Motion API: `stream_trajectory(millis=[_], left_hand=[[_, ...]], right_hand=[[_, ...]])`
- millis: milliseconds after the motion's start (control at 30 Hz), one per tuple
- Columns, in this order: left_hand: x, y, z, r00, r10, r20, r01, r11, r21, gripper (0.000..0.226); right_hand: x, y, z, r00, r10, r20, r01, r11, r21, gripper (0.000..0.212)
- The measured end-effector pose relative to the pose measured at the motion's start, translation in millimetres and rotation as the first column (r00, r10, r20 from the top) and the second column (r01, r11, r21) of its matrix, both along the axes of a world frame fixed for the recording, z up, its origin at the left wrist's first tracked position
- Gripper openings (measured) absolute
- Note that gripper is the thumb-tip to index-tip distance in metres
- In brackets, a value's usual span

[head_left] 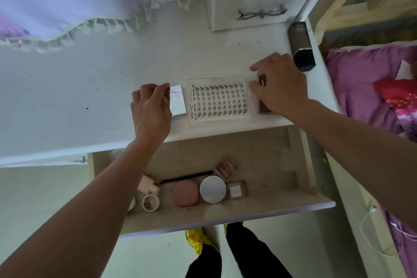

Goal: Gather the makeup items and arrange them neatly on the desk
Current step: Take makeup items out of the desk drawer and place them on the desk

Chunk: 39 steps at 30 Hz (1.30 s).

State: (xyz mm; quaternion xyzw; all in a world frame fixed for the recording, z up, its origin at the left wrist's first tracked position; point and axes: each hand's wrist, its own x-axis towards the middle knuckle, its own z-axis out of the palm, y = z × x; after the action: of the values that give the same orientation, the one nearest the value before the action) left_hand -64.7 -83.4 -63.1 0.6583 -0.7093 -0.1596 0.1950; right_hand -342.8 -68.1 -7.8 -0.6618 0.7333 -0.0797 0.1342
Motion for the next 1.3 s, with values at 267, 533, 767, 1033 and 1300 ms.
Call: stream_trajectory(millis=[267,533,767,1033,1300], left_hand=[[-34,27,-1,0.962,-0.132,0.239,0.151,0.986,-0.064,0.042],[-51,36,-6,0.932,-0.2,0.301,0.21,0.978,0.001,0.051],[-78,45,-9,0.935,-0.186,0.301,0.178,0.983,0.053,0.055],[-66,64,8,0.972,-0.184,0.146,0.197,0.977,-0.081,0.039],[-12,147,-19,0.944,-0.33,0.028,0.328,0.943,0.055,0.03]], right_hand=[[-25,34,4,0.961,-0.194,-0.198,0.236,0.947,0.218,0.074],[-53,48,4,0.999,0.03,-0.045,-0.018,0.967,0.253,0.066],[-78,44,-3,0.997,0.042,0.065,-0.055,0.973,0.223,0.069],[-50,66,4,0.995,0.043,0.092,-0.032,0.994,-0.109,0.044],[20,138,-41,0.946,0.113,0.303,-0.153,0.982,0.11,0.032]])
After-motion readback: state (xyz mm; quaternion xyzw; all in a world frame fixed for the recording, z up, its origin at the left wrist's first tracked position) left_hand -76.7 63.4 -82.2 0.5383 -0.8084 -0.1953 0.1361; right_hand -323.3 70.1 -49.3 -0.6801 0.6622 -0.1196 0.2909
